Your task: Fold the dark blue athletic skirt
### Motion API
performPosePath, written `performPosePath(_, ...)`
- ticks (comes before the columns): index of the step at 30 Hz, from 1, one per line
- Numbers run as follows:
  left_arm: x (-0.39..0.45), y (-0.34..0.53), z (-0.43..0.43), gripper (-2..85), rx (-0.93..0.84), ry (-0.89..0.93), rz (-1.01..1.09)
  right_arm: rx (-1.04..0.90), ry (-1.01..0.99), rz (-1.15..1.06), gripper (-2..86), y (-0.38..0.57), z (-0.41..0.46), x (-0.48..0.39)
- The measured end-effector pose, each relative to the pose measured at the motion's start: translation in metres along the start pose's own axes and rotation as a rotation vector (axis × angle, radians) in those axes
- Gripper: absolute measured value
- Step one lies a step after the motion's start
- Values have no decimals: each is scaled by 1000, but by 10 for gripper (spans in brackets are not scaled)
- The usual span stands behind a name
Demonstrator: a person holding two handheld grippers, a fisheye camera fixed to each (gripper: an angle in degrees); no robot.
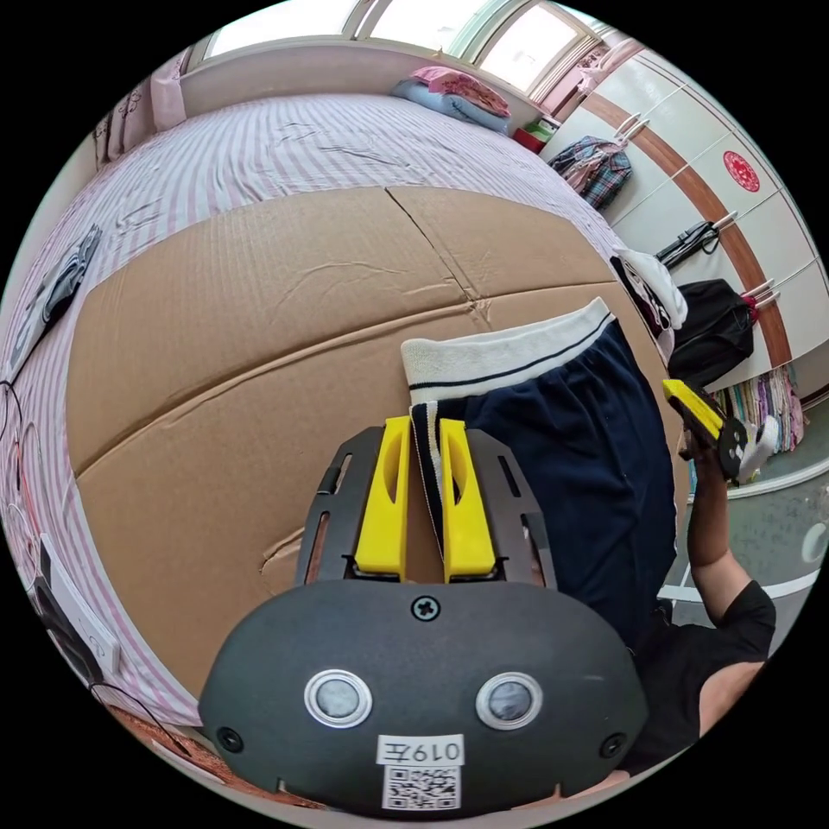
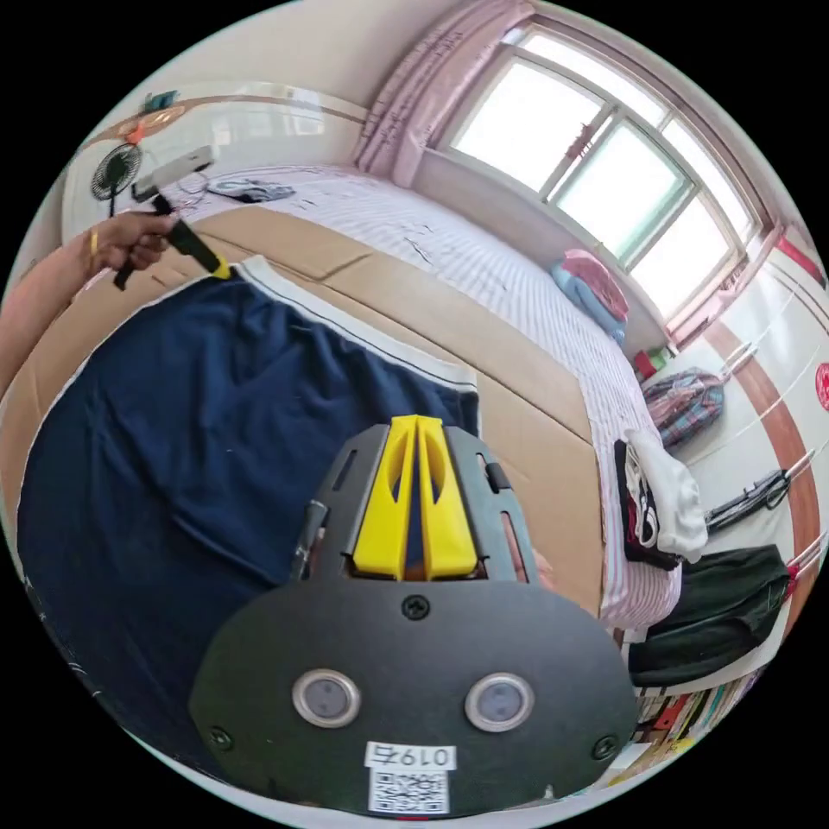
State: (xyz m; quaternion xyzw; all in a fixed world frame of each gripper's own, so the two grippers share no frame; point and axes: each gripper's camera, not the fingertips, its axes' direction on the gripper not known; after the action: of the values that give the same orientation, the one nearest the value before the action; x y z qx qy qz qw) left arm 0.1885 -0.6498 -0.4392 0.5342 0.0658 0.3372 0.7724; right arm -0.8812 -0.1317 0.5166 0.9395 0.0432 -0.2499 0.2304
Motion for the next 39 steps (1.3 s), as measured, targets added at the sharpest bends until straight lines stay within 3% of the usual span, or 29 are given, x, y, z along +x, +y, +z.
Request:
performPosePath(6, 4, -2, 1, 18, 1, 8, -7, -64, -282, 174, 34, 23, 100, 74)
performPosePath(13, 23, -5, -1, 15, -14, -41, 11, -174, -413, 158, 57, 41, 210, 57)
performPosePath(23, 35, -5, -6, 13, -35, -28, 8, -118, -691, 224, 61, 126, 280, 36)
performPosePath(30, 58, 7, -11, 11, -9, -86, 17, -161, -698, 198, 23, 171, 337, -15)
performPosePath(39, 99, 21, -12, 10, 17, -277, 84, -141, -384, 54, -2, 209, 353, -113)
